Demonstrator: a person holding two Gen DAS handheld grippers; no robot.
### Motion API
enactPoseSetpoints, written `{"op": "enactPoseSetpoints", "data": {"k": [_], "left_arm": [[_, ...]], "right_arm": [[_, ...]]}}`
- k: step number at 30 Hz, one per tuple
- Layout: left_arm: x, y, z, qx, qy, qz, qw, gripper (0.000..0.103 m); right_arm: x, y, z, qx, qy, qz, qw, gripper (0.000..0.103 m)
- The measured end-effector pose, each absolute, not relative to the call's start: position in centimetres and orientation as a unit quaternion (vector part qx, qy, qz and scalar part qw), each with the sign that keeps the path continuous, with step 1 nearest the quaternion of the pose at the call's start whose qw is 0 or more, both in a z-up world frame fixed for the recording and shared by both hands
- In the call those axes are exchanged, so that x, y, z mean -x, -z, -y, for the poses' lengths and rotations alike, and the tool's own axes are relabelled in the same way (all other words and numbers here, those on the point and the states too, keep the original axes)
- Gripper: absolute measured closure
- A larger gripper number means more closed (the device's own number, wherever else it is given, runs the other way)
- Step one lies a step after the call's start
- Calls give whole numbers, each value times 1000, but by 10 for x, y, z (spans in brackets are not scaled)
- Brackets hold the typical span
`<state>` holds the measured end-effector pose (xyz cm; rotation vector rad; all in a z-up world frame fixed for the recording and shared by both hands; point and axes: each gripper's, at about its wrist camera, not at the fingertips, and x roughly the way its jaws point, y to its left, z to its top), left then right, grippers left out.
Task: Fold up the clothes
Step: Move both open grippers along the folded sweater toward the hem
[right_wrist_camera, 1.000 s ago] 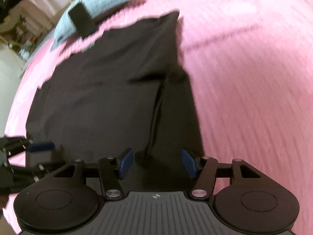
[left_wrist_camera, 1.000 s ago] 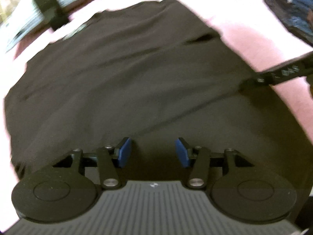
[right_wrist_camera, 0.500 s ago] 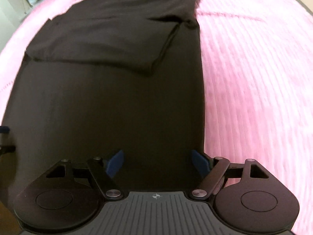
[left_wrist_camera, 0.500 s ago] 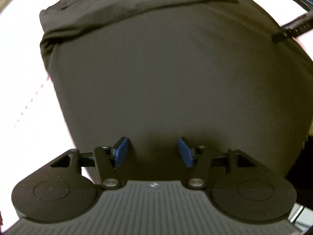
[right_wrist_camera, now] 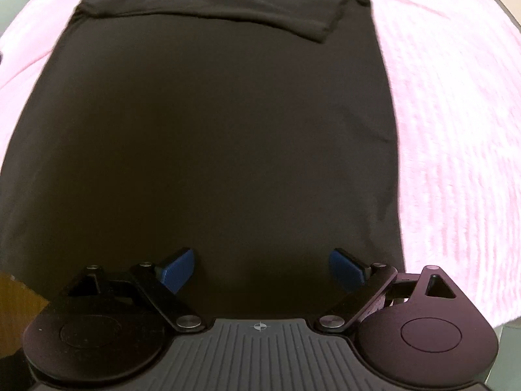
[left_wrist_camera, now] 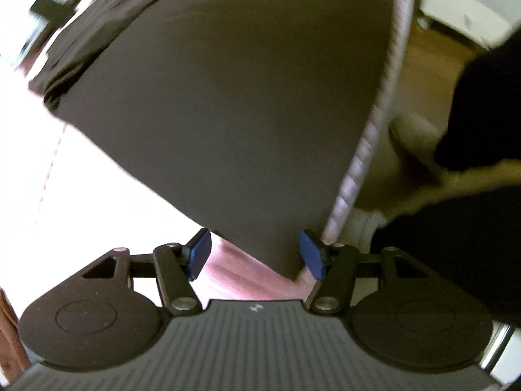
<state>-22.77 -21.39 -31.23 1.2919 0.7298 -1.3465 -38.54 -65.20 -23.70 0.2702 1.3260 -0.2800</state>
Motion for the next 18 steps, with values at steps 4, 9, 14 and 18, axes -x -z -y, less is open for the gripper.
{"op": "enactPoseSetpoints", "data": {"k": [4,9,14,18], "left_arm": [[251,323,200,-601,572,-243,502,48],[267,335,184,-656,580,-170,452,51],[272,334,181,-670,589,-105,440,52],[275,338,173,-688,594,-66,411,52]], "right_arm": [[391,237,648,-124,104,-611,775,10],[401,234,650,-109,78,-610,781,10],[410,228,656,-110,81,-603,786,10],[417,223,652,-114,87,-598,789,10]]}}
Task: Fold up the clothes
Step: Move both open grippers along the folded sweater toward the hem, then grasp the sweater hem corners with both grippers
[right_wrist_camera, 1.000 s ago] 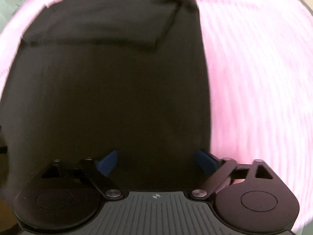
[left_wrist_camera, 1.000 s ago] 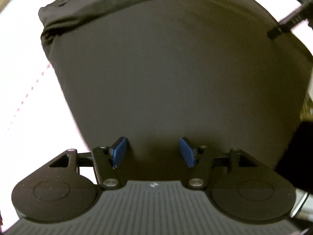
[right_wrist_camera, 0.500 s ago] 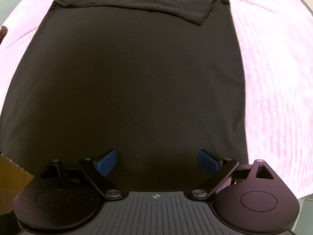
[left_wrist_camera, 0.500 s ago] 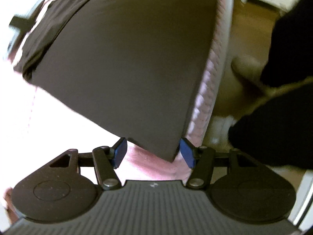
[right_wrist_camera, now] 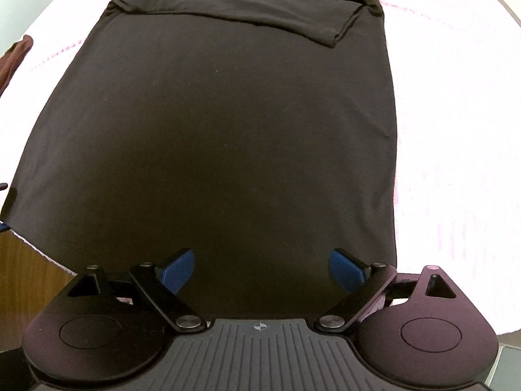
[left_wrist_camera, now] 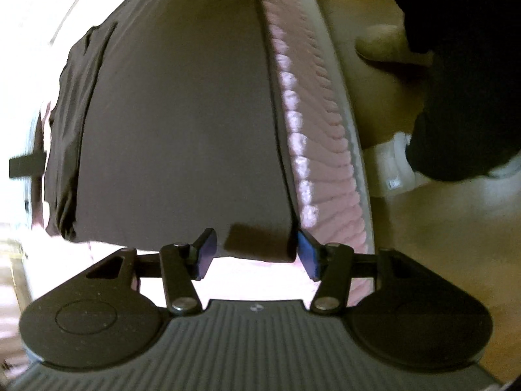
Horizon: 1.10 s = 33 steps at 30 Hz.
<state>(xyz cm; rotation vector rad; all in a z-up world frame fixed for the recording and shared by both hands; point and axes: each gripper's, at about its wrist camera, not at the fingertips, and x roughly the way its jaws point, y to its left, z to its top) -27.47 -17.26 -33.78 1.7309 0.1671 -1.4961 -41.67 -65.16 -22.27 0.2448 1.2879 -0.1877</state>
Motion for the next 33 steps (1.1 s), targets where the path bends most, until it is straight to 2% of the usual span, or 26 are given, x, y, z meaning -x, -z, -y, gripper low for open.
{"op": "enactPoseSetpoints", "data": {"k": [7,9,11,12,14,18,21,23,32,33], "left_arm": [[266,345,156,-701,614,6,363,52],[266,343,156,-694,623,21,359,57],[263,341,161,-688,631,15,357,87],[262,339,163,-685,635,9,357,95],[258,328,168,-668,644,-10,372,100],[237,291,191,-606,649,-111,446,101],[205,260,220,-516,630,-237,530,101],[186,245,233,-462,614,-294,568,101],[162,220,248,-407,595,-350,598,101],[161,218,247,-405,594,-354,598,101]], "right_arm": [[420,227,651,-120,94,-595,789,10],[417,230,651,-121,94,-596,788,10],[417,232,651,-123,95,-597,787,10],[415,233,651,-124,94,-597,787,10],[416,230,649,-120,91,-596,789,10],[418,224,631,-71,38,-589,804,10],[424,219,601,13,-51,-567,822,10],[429,218,576,67,-108,-545,829,10],[411,252,499,172,-141,-460,860,11],[408,257,498,182,-130,-457,861,15]]}}
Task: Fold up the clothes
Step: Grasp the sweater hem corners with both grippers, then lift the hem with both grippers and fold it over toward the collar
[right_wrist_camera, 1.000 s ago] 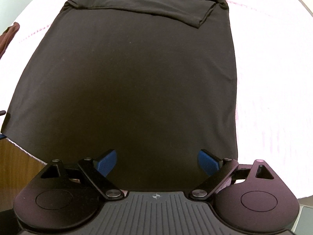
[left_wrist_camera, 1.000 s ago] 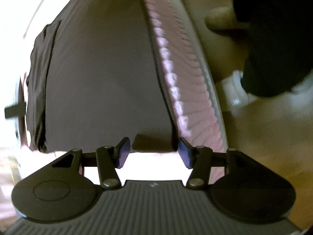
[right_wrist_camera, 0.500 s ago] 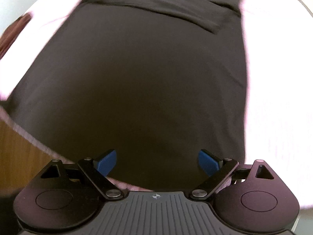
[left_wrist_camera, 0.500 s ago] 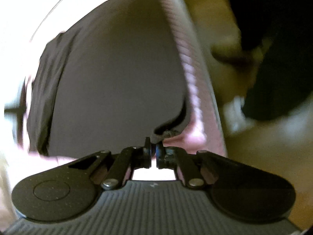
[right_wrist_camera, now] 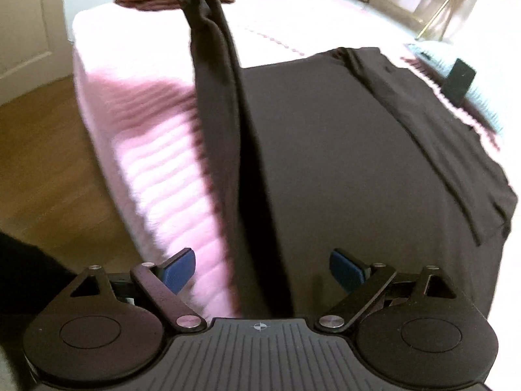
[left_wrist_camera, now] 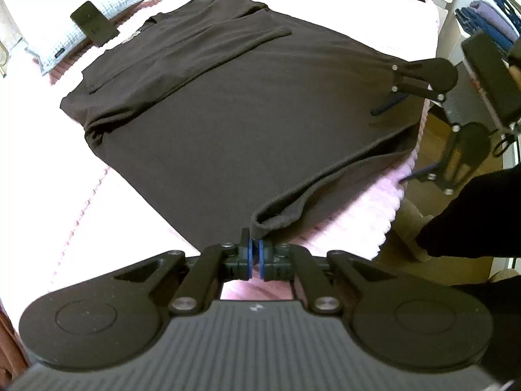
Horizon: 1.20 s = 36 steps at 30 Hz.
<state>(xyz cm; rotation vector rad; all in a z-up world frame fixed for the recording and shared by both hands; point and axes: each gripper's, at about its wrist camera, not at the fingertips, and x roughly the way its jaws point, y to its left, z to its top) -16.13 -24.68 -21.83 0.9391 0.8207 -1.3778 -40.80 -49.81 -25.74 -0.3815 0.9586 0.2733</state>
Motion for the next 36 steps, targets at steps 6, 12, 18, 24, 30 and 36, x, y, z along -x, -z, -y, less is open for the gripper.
{"op": "enactPoseSetpoints", "data": {"k": [6,12,18,24,30,36], "left_arm": [[159,212,244,-389,582,-371,610,101],[163,212,241,-389,571,-372,620,101],[169,212,238,-400,561,-371,622,101],[189,204,221,-428,564,-361,607,102],[219,182,189,-440,543,-357,620,103],[260,159,153,-420,522,-416,615,103]], "right_arm": [[428,277,536,264,-66,-466,842,43],[456,290,585,330,-54,-485,808,59],[456,283,597,325,-89,-502,797,100],[465,252,599,296,-125,-516,794,101],[480,204,592,304,-170,-520,780,101],[517,163,578,295,-252,-544,744,101]]}}
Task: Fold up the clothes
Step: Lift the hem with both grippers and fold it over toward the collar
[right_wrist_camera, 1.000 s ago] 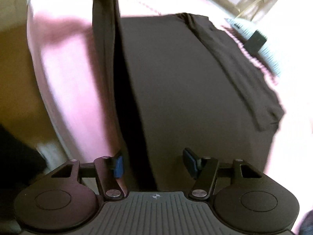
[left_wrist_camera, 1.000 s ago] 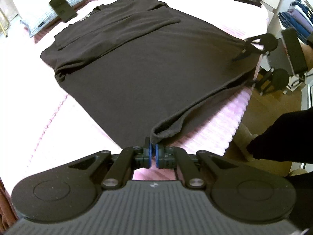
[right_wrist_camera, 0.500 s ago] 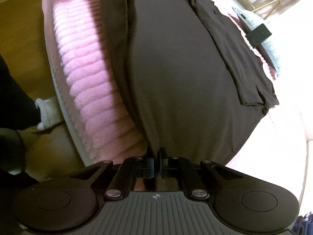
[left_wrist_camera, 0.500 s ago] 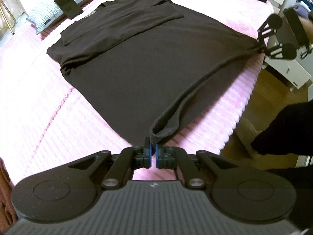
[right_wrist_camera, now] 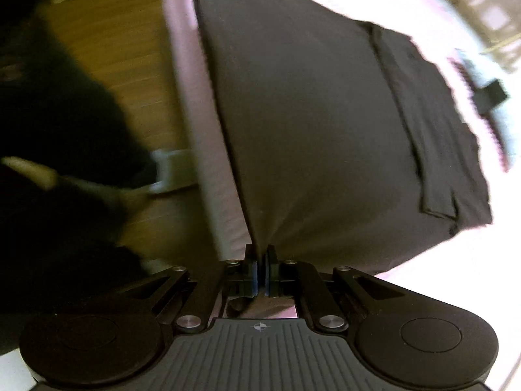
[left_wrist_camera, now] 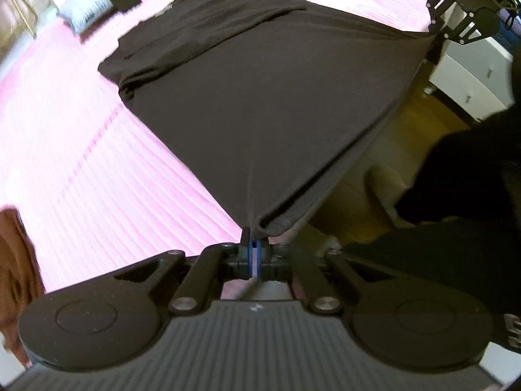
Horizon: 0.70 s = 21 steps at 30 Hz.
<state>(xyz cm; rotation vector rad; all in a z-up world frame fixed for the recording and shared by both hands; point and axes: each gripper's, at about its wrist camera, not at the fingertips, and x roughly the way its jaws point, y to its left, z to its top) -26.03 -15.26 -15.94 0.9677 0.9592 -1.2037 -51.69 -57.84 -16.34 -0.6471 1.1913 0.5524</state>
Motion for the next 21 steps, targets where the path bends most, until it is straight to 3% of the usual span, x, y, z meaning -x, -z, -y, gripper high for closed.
{"op": "enactPoseSetpoints", "data": {"k": [9,15,21], "left_arm": [[329,144,124,-382,502,-516,579,103],[272,103,196,-387,461,-439,667,103],[182,78,299,-396,410,-366,735,103]], "right_arm": [[571,130,573,232,-334,-614,676,101],[523,90,617,276,-316,-575,702,101],[411,63,672,342,-258,-512,745,101]]}}
